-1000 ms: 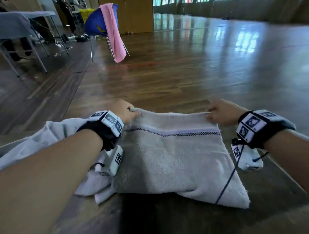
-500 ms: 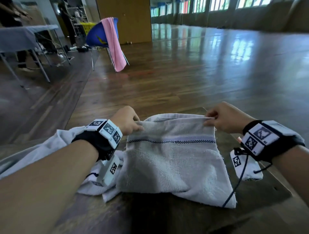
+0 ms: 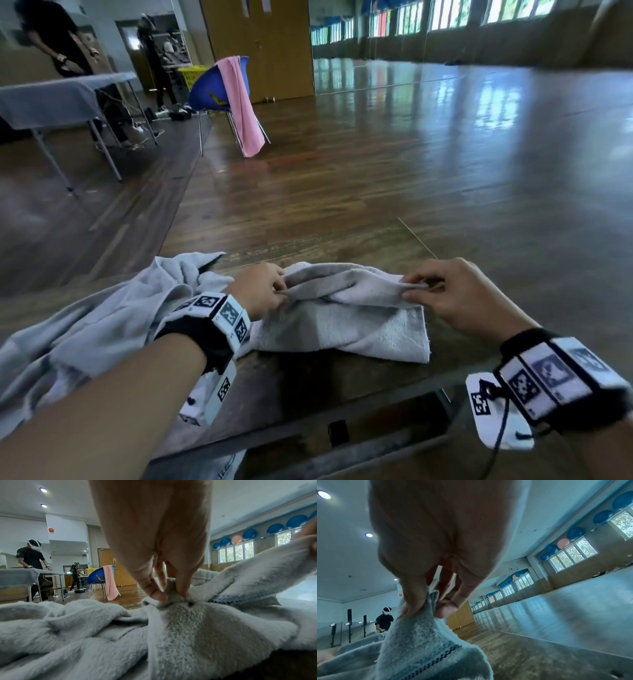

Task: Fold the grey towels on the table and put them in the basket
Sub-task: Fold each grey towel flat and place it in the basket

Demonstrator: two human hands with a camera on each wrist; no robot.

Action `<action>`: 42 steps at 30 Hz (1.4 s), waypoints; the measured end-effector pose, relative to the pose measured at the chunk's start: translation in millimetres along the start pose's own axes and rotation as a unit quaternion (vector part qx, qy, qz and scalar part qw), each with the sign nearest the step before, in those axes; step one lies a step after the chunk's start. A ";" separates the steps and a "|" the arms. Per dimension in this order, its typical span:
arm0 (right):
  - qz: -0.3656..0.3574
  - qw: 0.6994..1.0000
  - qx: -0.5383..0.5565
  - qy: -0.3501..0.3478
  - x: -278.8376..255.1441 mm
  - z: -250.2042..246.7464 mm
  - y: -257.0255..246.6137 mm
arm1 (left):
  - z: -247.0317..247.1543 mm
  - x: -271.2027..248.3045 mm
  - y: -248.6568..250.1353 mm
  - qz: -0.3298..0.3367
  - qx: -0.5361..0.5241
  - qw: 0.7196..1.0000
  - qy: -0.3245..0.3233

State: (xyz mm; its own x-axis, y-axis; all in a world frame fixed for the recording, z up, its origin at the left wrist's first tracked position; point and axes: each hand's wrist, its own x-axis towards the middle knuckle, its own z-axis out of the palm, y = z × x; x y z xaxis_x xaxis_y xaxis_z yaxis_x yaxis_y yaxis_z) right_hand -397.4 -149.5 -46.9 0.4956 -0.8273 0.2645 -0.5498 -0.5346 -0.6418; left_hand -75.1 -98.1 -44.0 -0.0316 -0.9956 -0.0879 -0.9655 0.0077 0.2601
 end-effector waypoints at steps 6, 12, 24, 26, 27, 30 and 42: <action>0.007 0.999 -0.031 -0.026 -6.0 -4.9 12.9 | -0.6 15.1 17.3 0.021 0.005 1.000 0.017; 0.008 0.997 -0.060 -0.049 -1.4 -9.3 27.6 | -4.5 18.1 33.9 0.050 -0.010 0.998 0.048; 0.011 0.973 0.047 0.226 -2.8 -34.0 26.1 | -78.7 -18.8 21.5 0.038 -0.168 0.953 0.248; 0.005 0.969 0.055 0.243 -7.4 -36.8 20.3 | -92.7 -30.5 26.4 0.054 -0.165 0.951 0.257; -0.006 0.967 0.046 0.251 -9.8 -40.4 16.6 | -99.8 -36.2 29.2 0.064 -0.154 0.952 0.258; -0.026 0.958 0.007 0.285 -8.5 -60.0 -1.1 | -121.1 -46.8 36.2 0.078 -0.141 0.952 0.262; 0.035 0.961 0.007 0.275 64.6 -154.8 -89.1 | -191.0 -55.7 63.1 0.074 -0.106 0.900 0.417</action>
State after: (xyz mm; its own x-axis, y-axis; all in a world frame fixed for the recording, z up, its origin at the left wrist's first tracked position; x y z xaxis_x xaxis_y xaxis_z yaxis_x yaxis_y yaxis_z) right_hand -420.5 -182.0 138.8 0.0256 -0.8293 0.5582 -0.5575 -0.4754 -0.6806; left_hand -84.9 -59.9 161.0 0.1354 -0.7095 0.6915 -0.8926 0.2156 0.3959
